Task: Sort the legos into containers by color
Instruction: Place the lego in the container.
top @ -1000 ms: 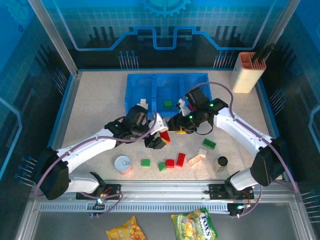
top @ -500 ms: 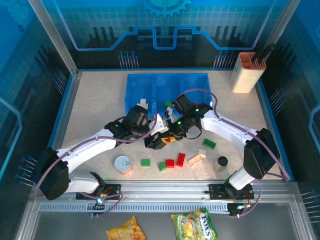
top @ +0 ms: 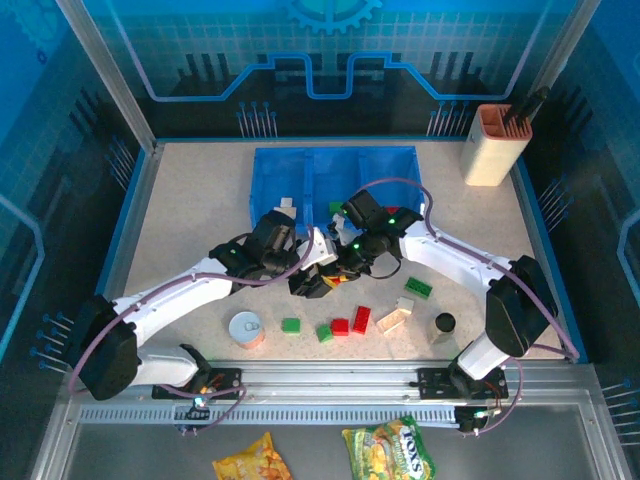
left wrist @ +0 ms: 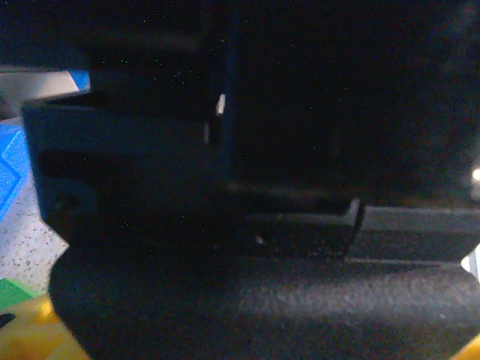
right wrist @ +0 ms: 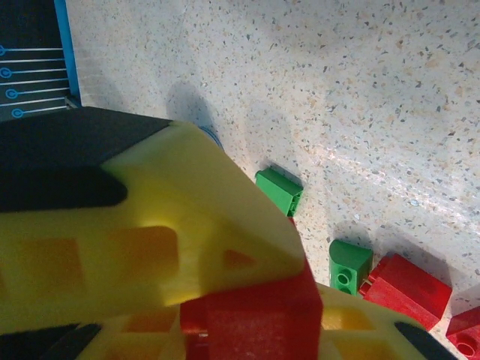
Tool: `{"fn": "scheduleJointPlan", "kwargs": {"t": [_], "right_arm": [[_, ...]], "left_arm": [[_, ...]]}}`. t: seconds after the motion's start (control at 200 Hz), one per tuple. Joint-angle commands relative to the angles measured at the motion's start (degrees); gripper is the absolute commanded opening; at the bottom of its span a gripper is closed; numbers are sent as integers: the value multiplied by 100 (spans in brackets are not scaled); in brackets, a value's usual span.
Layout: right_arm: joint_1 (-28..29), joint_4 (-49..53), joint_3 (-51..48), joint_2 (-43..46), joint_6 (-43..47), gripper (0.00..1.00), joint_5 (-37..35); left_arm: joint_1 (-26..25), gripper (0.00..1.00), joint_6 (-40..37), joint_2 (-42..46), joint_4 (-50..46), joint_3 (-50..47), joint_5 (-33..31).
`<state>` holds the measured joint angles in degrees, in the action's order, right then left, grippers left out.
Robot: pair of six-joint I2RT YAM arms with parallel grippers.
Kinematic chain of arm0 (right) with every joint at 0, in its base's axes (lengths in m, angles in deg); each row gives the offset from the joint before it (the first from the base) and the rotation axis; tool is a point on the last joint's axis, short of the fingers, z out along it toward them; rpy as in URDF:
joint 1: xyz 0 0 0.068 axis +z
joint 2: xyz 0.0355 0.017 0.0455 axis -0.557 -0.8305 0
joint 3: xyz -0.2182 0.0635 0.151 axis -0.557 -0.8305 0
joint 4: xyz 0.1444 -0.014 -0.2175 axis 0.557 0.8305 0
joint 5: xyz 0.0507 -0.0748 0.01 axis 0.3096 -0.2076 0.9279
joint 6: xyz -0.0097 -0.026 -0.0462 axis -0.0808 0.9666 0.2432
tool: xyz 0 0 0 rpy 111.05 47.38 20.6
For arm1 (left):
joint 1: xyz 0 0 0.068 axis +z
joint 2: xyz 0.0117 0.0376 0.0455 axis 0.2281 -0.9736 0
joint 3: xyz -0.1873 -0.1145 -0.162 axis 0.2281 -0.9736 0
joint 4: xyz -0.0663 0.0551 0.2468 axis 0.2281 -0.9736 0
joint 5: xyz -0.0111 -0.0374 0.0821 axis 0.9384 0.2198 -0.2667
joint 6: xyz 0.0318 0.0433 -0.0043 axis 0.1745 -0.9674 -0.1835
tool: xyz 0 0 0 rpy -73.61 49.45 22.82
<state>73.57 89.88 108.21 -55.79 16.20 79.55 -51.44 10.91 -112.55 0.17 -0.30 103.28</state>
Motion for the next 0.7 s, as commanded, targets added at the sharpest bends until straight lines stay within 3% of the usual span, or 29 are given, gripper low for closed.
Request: {"fn": "scheduleJointPlan", "kwargs": {"t": [0.0,0.09,0.2,0.435,0.695], "right_arm": [[49,59,30,21,73,23,-55],[-15,124,65,71,128,21,-199],[-115,191,92,133,198,20,-360],[-474,575,268,134,576,20,-879],[-1127,1069,629,10,1159,20,-1454]], "left_arm": [[-19,48,61,210,262,-145,-185],[-19,68,118,341,407,-269,-311],[-9,80,233,526,564,-419,-503],[31,93,502,787,588,-536,-975],[386,95,1509,888,309,-312,-2418]]}}
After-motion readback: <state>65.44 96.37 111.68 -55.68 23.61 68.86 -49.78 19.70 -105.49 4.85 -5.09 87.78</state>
